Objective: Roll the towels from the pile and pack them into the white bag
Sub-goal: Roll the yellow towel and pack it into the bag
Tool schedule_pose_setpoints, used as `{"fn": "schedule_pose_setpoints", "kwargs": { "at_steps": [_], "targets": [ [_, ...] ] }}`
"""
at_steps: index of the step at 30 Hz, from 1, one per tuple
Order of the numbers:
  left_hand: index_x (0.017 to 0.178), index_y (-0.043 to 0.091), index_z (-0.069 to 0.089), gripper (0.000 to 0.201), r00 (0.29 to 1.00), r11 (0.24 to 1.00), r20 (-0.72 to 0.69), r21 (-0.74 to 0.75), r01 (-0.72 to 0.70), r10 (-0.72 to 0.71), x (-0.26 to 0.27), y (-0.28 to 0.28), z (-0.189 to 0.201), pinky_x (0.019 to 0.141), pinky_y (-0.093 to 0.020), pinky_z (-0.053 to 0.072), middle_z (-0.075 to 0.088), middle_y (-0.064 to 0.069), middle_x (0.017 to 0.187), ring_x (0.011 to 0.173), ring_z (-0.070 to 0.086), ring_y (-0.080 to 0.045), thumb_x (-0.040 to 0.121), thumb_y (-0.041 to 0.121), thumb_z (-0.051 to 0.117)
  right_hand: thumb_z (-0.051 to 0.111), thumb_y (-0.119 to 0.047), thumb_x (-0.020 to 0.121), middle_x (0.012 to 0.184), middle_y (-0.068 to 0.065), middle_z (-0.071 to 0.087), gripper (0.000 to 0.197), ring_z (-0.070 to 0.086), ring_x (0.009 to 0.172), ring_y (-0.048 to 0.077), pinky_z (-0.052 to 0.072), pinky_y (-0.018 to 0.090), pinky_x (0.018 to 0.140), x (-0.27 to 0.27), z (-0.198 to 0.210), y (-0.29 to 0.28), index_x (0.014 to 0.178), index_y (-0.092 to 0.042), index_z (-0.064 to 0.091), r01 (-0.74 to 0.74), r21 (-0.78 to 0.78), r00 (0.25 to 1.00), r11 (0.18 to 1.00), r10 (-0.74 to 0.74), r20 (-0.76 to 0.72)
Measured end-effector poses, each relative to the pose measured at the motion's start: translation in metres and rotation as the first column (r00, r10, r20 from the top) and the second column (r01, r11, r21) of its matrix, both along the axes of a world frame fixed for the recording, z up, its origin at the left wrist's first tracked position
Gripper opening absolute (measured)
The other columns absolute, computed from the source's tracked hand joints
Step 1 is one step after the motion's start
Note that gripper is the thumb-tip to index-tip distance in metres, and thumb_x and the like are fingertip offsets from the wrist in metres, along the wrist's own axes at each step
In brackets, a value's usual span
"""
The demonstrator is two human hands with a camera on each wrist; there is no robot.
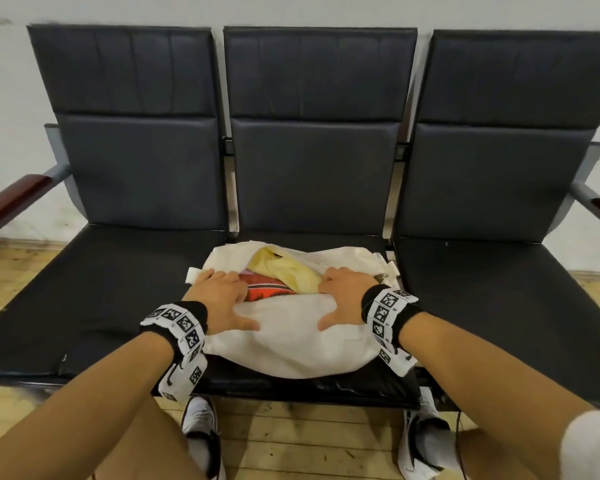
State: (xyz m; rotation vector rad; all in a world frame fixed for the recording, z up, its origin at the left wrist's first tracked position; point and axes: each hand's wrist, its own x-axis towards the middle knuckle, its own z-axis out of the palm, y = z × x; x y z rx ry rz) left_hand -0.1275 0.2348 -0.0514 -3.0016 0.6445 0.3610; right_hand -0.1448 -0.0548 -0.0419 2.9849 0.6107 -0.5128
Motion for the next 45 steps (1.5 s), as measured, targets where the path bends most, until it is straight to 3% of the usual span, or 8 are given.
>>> {"fn": "schedule_pose_setpoints", "kwargs": {
  "at_steps": [9, 14, 18, 29, 34, 37, 40, 45],
  "targets": [
    [0.078, 0.034, 0.050, 0.048, 0.996, 0.996, 0.003, -0.024, -0.084, 0.084, 0.005, 0.004, 0.036, 0.075, -0.032, 0.043, 0.057, 0.009, 0.081, 0.078, 0.054, -0.015, 0.088, 0.078, 0.034, 0.041, -0.062, 0.096, 0.122, 0.003, 0.062, 0.051, 0.056, 0.111, 0.024, 0.044, 0.039, 0.095, 0.010, 0.034, 0.001, 0.129, -0.027, 0.059, 0.166, 0.080, 0.985, 0.983, -0.161, -0.064],
    [0.072, 0.028, 0.050, 0.057, 0.969, 0.971, 0.161, -0.179, -0.159, 0.188, 0.035, 0.004, 0.082, 0.056, -0.032, 0.041, 0.060, 0.003, 0.073, 0.066, 0.056, -0.016, 0.086, 0.080, 0.031, 0.045, -0.059, 0.096, 0.082, -0.001, 0.057, 0.039, 0.057, 0.078, 0.023, 0.049, 0.035, 0.069, 0.033, 0.099, -0.001, 0.073, -0.028, 0.049, 0.172, 0.205, 0.976, 0.964, -0.194, 0.096],
    [0.075, 0.025, 0.051, 0.052, 0.943, 0.937, 0.161, -0.248, -0.248, 0.292, 0.047, 0.016, 0.080, 0.060, -0.033, 0.043, 0.060, 0.002, 0.075, 0.068, 0.056, -0.016, 0.086, 0.076, 0.045, 0.051, -0.068, 0.088, 0.084, -0.002, 0.058, 0.043, 0.057, 0.078, 0.023, 0.051, 0.037, 0.070, 0.046, 0.107, 0.013, 0.086, -0.026, 0.055, 0.183, 0.212, 0.957, 0.960, -0.223, 0.184],
    [0.114, 0.044, 0.055, 0.073, 0.979, 0.970, -0.019, -0.128, -0.205, 0.204, 0.030, 0.028, 0.032, 0.097, -0.043, 0.038, 0.046, 0.014, 0.098, 0.093, 0.049, -0.012, 0.060, 0.094, 0.052, 0.051, -0.093, 0.063, 0.083, -0.003, 0.060, 0.066, 0.060, 0.074, 0.017, 0.052, 0.032, 0.065, 0.037, 0.017, 0.006, 0.076, -0.029, 0.057, 0.213, 0.142, 0.975, 0.967, -0.200, -0.099],
    [0.101, 0.044, 0.054, 0.074, 0.967, 0.957, -0.065, -0.140, -0.255, 0.248, 0.033, 0.022, 0.022, 0.114, -0.054, 0.021, 0.018, 0.000, 0.159, 0.145, 0.017, -0.029, 0.046, 0.092, 0.064, 0.057, -0.091, 0.059, 0.154, -0.001, 0.026, 0.067, 0.027, 0.139, 0.028, 0.030, 0.048, 0.111, 0.039, 0.020, -0.012, 0.099, -0.039, 0.067, 0.225, 0.054, 0.973, 0.973, -0.221, -0.073],
    [0.095, 0.040, 0.046, 0.075, 0.947, 0.944, -0.142, -0.130, -0.305, 0.286, 0.033, 0.021, 0.016, 0.101, -0.046, 0.037, 0.053, 0.004, 0.133, 0.115, 0.051, -0.022, 0.046, 0.095, 0.059, 0.056, -0.093, 0.057, 0.164, 0.002, 0.011, 0.090, 0.020, 0.147, 0.029, 0.027, 0.048, 0.116, 0.039, 0.005, -0.017, 0.129, -0.038, 0.057, 0.348, 0.059, 0.909, 0.936, -0.321, -0.267],
    [0.099, 0.036, 0.046, 0.070, 0.953, 0.950, -0.123, -0.114, -0.291, 0.278, 0.030, 0.018, 0.016, 0.089, -0.039, 0.039, 0.059, 0.012, 0.093, 0.086, 0.054, -0.013, 0.057, 0.091, 0.059, 0.053, -0.093, 0.062, 0.131, -0.002, 0.056, 0.089, 0.055, 0.113, 0.020, 0.048, 0.038, 0.097, 0.035, -0.003, -0.014, 0.127, -0.033, 0.058, 0.339, 0.099, 0.914, 0.936, -0.302, -0.271],
    [0.090, 0.034, 0.053, 0.064, 0.951, 0.943, -0.039, -0.124, -0.309, 0.307, 0.028, 0.019, 0.017, 0.080, -0.038, 0.046, 0.061, 0.008, 0.085, 0.082, 0.057, -0.017, 0.060, 0.091, 0.056, 0.059, -0.085, 0.068, 0.076, 0.001, 0.063, 0.061, 0.062, 0.071, 0.017, 0.051, 0.031, 0.062, 0.033, -0.001, -0.012, 0.074, -0.024, 0.067, 0.326, 0.229, 0.944, 0.917, -0.301, -0.135]
  ]
}}
